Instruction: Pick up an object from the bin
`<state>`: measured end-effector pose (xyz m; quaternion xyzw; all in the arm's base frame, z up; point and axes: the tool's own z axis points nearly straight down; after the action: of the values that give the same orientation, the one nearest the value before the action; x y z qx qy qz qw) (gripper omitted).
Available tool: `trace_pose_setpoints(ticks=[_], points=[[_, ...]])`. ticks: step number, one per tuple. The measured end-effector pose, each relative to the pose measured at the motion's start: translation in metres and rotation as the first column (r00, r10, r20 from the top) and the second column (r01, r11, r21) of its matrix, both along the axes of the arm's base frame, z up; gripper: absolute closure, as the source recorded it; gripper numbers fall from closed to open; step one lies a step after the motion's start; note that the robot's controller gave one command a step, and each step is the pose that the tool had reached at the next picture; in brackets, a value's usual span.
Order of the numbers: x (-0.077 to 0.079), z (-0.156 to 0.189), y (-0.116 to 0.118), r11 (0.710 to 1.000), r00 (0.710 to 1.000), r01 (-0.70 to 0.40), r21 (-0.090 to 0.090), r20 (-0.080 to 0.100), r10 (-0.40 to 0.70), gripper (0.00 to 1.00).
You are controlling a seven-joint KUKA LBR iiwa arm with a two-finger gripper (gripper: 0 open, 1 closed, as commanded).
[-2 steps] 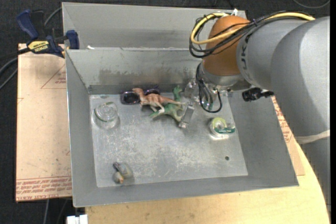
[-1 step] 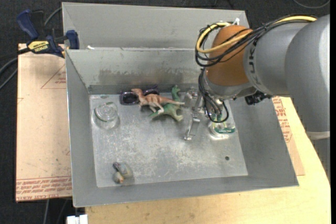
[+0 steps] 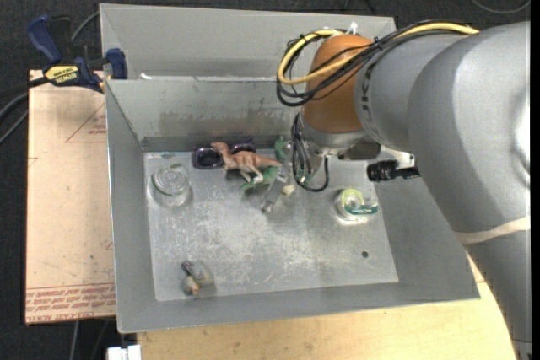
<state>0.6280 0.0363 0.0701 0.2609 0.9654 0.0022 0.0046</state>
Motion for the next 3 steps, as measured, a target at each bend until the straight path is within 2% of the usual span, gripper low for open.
trace_pose_setpoints(ticks=[1, 2, 3], points=[[0.0117, -0.0001, 0.0225, 0.975, 0.975, -0.222, 0.008, -0.015, 0.222, 1.00], [0.0117, -0.0002, 0.0226, 0.975, 0.975, -0.222, 0.008, -0.015, 0.222, 1.00], [0.0049, -0.0010, 0.0228, 0.977, 0.977, -0.212, 0.008, -0.016, 0.212, 1.00]])
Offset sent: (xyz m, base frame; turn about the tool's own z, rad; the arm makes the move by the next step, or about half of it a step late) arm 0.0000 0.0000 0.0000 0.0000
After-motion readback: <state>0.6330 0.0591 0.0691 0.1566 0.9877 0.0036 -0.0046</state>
